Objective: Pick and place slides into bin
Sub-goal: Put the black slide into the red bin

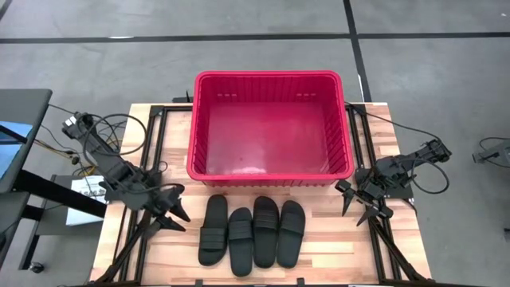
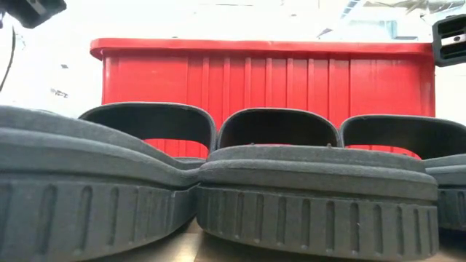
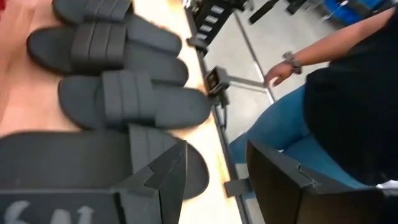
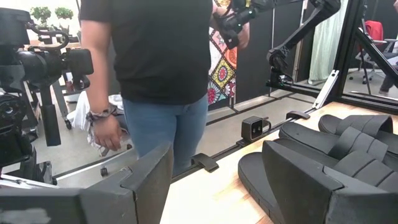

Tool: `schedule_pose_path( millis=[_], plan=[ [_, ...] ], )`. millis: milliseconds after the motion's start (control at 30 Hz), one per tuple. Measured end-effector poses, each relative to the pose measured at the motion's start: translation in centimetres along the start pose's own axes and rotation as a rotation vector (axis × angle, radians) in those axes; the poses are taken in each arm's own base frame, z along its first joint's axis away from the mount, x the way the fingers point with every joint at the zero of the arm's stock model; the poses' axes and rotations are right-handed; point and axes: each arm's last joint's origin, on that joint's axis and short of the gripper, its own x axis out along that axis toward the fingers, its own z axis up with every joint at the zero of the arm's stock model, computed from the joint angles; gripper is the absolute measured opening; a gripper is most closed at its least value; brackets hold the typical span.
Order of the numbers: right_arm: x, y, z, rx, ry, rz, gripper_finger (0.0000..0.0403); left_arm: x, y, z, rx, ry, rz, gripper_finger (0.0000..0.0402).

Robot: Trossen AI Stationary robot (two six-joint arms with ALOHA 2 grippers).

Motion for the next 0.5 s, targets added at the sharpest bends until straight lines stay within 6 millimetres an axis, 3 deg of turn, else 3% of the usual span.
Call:
schedule_pose_path(
  millis=[500],
  plan=[
    [0.0,0.0,0.0,0.000,0.000,0.000,0.0240,4.6,0.5,-1.5,0.102,0.099,0.188,0.0155]
  ],
)
